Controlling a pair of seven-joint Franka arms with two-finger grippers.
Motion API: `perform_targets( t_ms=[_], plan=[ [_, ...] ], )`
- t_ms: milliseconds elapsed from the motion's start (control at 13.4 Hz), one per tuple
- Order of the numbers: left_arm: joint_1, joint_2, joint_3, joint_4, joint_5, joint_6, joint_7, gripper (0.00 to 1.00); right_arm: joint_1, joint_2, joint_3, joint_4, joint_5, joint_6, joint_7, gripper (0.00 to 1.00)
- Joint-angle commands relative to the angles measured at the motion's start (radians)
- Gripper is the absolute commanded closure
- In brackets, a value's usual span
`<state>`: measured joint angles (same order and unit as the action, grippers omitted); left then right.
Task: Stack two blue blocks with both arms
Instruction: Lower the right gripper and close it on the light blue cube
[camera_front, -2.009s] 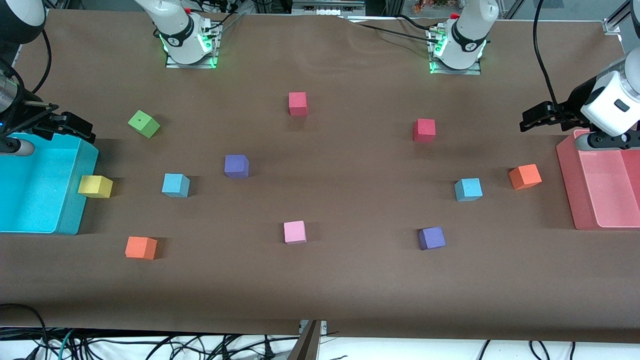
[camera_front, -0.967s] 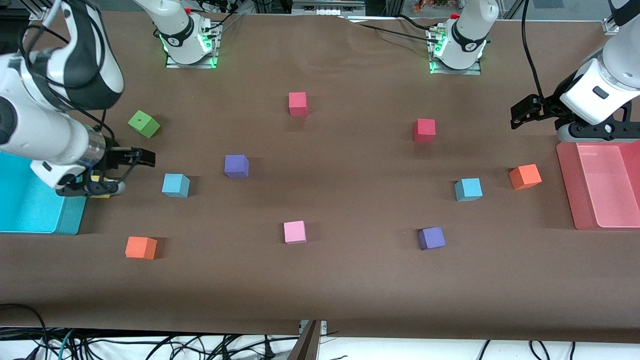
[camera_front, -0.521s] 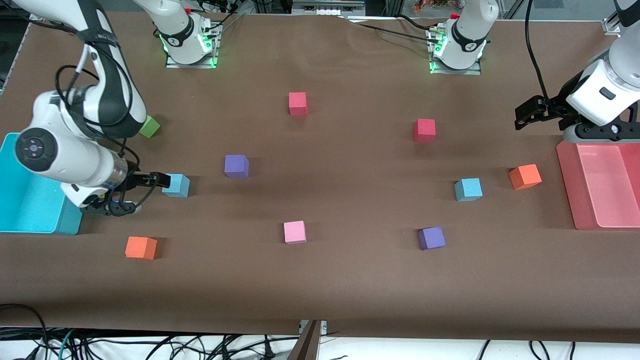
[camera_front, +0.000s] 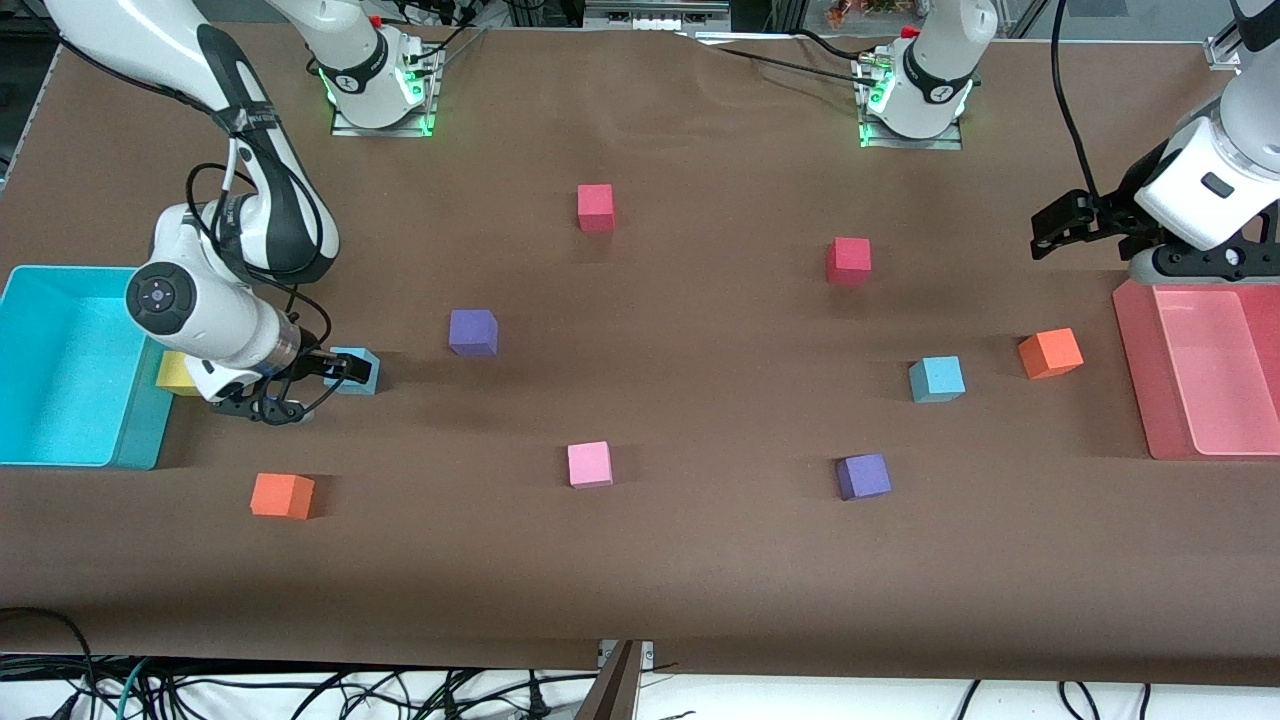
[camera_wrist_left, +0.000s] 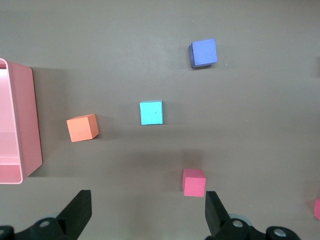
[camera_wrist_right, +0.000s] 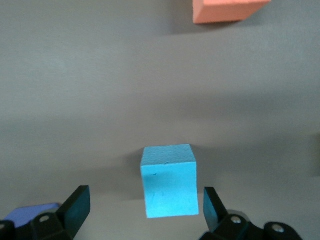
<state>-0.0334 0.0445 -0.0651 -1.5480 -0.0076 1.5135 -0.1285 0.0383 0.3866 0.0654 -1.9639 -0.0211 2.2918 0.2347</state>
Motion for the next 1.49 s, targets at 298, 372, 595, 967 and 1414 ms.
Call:
perform_targets(
  t_ms=[298,372,595,967,1414],
  plan=[
    [0.006,-0.023,-0.002,-0.020,0.020,0.002,-0.002,0.00,-0.034,0.043,0.002,-0.026,0.012,0.070,0.035,0.00],
    [0.006,-0.026,-0.002,-0.020,0.020,-0.004,-0.002,0.00,-0.031,0.049,0.002,-0.026,0.012,0.077,0.044,0.00],
    [0.006,-0.026,-0.008,-0.018,0.018,-0.009,-0.003,0.00,-0.028,0.066,0.002,-0.023,0.009,0.072,0.038,0.00],
    [0.006,-0.026,-0.004,-0.020,0.017,-0.012,-0.003,0.00,-0.015,0.084,0.002,-0.023,0.001,0.058,0.019,0.00],
    [0.006,-0.026,-0.004,-0.020,0.017,-0.012,-0.003,0.00,-0.017,0.100,0.002,-0.021,-0.005,0.011,0.002,0.60]
  ],
)
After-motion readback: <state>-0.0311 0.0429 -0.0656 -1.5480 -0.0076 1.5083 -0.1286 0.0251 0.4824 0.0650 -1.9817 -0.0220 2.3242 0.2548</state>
